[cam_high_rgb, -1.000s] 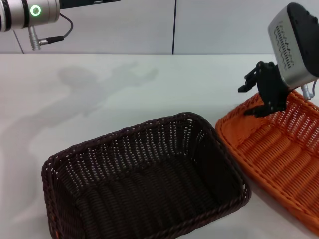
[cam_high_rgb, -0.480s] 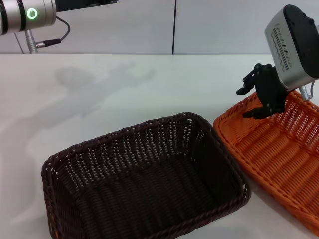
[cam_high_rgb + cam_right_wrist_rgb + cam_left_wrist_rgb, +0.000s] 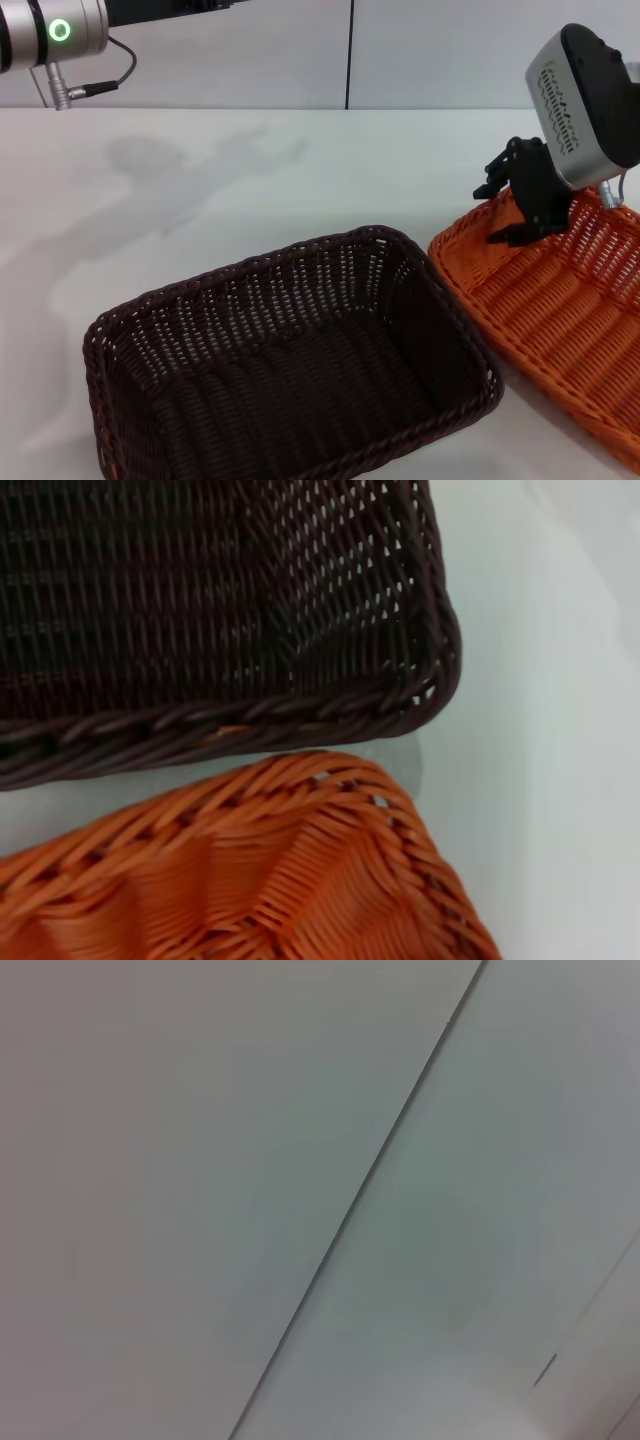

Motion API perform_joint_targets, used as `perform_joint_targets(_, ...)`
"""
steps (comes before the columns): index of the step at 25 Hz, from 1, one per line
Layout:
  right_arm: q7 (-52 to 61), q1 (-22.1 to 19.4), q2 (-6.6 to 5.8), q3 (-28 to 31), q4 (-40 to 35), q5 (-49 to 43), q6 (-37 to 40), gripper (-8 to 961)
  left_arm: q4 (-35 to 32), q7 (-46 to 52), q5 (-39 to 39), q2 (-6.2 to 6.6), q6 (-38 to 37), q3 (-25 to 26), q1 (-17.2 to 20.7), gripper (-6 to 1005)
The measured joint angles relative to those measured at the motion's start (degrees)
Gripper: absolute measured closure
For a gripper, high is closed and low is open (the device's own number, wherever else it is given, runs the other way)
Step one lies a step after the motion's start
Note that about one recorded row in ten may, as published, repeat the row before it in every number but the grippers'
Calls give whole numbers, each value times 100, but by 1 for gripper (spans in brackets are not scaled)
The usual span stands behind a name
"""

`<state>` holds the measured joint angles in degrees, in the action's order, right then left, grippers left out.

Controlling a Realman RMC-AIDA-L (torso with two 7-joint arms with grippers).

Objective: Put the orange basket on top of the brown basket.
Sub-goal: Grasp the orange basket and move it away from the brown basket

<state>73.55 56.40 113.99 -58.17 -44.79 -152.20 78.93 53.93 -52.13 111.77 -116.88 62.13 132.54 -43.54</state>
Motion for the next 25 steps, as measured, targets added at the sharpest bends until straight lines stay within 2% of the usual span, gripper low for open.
perform_joint_targets(6, 143, -141, 35, 76, -169, -18, 409, 405, 8, 1, 0, 67, -6, 0, -42, 152)
perform_joint_targets(11, 634, -425, -13, 101, -596, -78, 1072, 405, 0, -12, 3, 95, -11, 0, -59, 152)
perform_joint_targets(19, 1375, -960, -19, 340, -1568, -932, 1874, 407, -36, -61, 3, 104, -119, -50, -156, 152)
perform_joint_targets(25, 1481, -1151, -46, 456, -1963, -1196, 2133, 483, -86, -105, 22, 79, -171, -54, -216, 152)
